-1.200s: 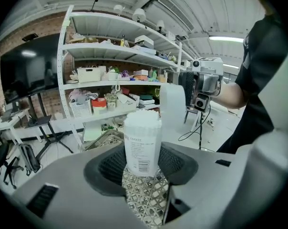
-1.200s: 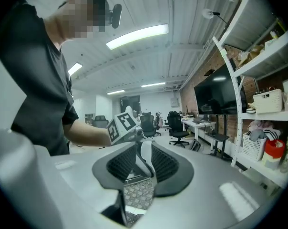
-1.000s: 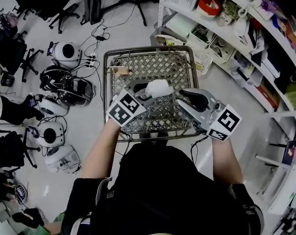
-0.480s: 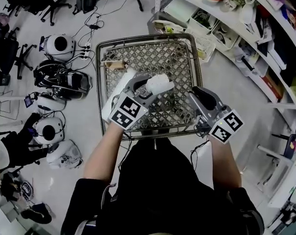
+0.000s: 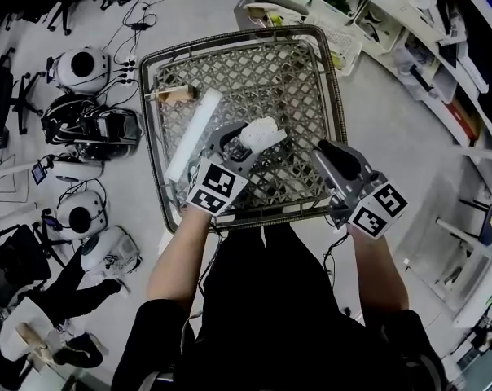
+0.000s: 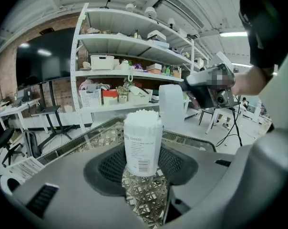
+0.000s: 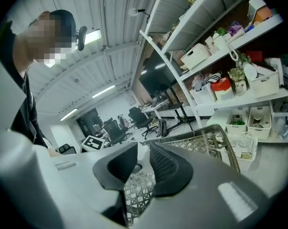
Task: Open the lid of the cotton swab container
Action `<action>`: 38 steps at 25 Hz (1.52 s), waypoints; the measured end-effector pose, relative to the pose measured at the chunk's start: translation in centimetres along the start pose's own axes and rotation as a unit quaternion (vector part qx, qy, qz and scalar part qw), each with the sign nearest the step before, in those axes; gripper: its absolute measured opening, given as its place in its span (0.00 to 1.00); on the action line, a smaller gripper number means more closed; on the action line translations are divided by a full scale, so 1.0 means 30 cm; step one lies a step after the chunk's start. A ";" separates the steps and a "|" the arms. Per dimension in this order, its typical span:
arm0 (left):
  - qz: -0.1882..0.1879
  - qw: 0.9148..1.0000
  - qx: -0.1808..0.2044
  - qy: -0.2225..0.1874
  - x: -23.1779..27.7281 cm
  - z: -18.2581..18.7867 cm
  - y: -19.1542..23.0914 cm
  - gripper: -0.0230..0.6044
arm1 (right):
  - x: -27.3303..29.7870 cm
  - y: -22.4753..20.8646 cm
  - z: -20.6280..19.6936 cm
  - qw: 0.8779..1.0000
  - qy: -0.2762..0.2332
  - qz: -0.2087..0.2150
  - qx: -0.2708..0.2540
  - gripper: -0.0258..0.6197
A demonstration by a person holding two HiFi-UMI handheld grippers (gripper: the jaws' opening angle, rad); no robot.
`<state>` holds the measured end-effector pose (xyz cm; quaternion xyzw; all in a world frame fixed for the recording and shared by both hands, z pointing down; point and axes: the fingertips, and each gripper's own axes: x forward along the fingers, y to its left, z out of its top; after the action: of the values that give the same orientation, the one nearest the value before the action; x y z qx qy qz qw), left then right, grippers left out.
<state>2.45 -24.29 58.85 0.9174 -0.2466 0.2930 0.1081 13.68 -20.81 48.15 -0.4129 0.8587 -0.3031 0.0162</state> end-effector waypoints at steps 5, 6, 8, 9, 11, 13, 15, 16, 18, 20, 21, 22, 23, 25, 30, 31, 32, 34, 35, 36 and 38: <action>0.002 1.000 0.007 0.006 0.084 -0.075 0.032 0.35 | 0.021 -0.056 -0.058 1.000 -0.003 0.001 0.009 0.18; 0.005 1.000 0.003 0.008 0.095 -0.091 0.042 0.35 | 0.031 -0.069 -0.076 1.000 -0.001 0.001 0.010 0.18; 0.010 1.000 -0.004 0.013 0.119 -0.123 0.053 0.35 | 0.043 -0.091 -0.105 1.000 0.000 -0.002 0.016 0.18; 0.009 1.000 -0.005 0.017 0.131 -0.140 0.051 0.35 | 0.044 -0.096 -0.116 1.000 -0.002 -0.003 0.021 0.18; 0.007 1.000 -0.002 0.029 0.154 -0.175 0.042 0.35 | 0.044 -0.092 -0.137 1.000 -0.005 -0.003 0.030 0.18; 0.005 0.999 0.002 0.038 0.175 -0.206 0.036 0.35 | 0.046 -0.081 -0.160 1.000 -0.001 0.000 0.030 0.18; 0.005 0.999 0.004 0.045 0.190 -0.232 0.032 0.35 | 0.045 -0.073 -0.180 1.000 0.005 0.004 0.028 0.18; 0.005 0.999 0.005 0.048 0.197 -0.243 0.029 0.35 | 0.041 -0.070 -0.187 1.000 0.007 0.005 0.028 0.18; 0.005 0.999 0.007 0.053 0.210 -0.266 0.025 0.35 | 0.031 -0.068 -0.197 1.000 0.009 0.004 0.028 0.18; 0.006 0.998 0.012 0.059 0.224 -0.287 0.027 0.35 | 0.019 -0.068 -0.201 1.000 0.011 0.001 0.027 0.18; 0.008 0.998 0.015 0.061 0.231 -0.297 0.030 0.35 | 0.014 -0.067 -0.202 1.000 0.011 -0.001 0.027 0.18; 0.010 0.998 0.019 0.063 0.237 -0.306 0.034 0.35 | 0.010 -0.064 -0.201 1.000 0.012 -0.003 0.027 0.18; 0.011 0.998 0.022 0.065 0.243 -0.313 0.039 0.35 | 0.006 -0.059 -0.200 1.000 0.013 -0.003 0.026 0.18; 0.012 0.997 0.027 0.067 0.256 -0.321 0.046 0.35 | -0.002 -0.046 -0.197 1.000 0.016 -0.004 0.024 0.18; 0.014 0.995 0.022 0.096 0.269 -0.359 0.036 0.35 | -0.040 -0.007 -0.187 0.999 0.031 -0.004 0.021 0.18; 0.013 0.994 0.021 0.103 0.264 -0.371 0.029 0.35 | -0.048 0.001 -0.181 0.999 0.033 -0.005 0.020 0.18; 0.011 0.994 0.020 0.108 0.258 -0.382 0.021 0.37 | -0.056 0.006 -0.172 0.999 0.033 -0.005 0.018 0.18; 0.009 0.994 0.019 0.111 0.250 -0.398 0.012 0.40 | -0.072 0.008 -0.144 0.999 0.031 -0.008 0.012 0.18; 0.010 0.994 0.017 0.110 0.246 -0.401 0.014 0.40 | -0.077 0.007 -0.125 0.999 0.030 -0.009 0.007 0.18; 0.014 0.994 0.013 0.108 0.239 -0.402 0.020 0.40 | -0.081 0.005 -0.104 1.000 0.028 -0.010 0.001 0.18; 0.027 0.994 0.000 0.105 0.211 -0.401 0.032 0.40 | -0.089 0.010 -0.066 1.000 0.023 -0.011 -0.008 0.18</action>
<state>0.61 -23.45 72.34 0.8747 -0.2588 0.3902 0.1255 14.69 -17.74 49.01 -0.4152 0.8567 -0.3060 -0.0103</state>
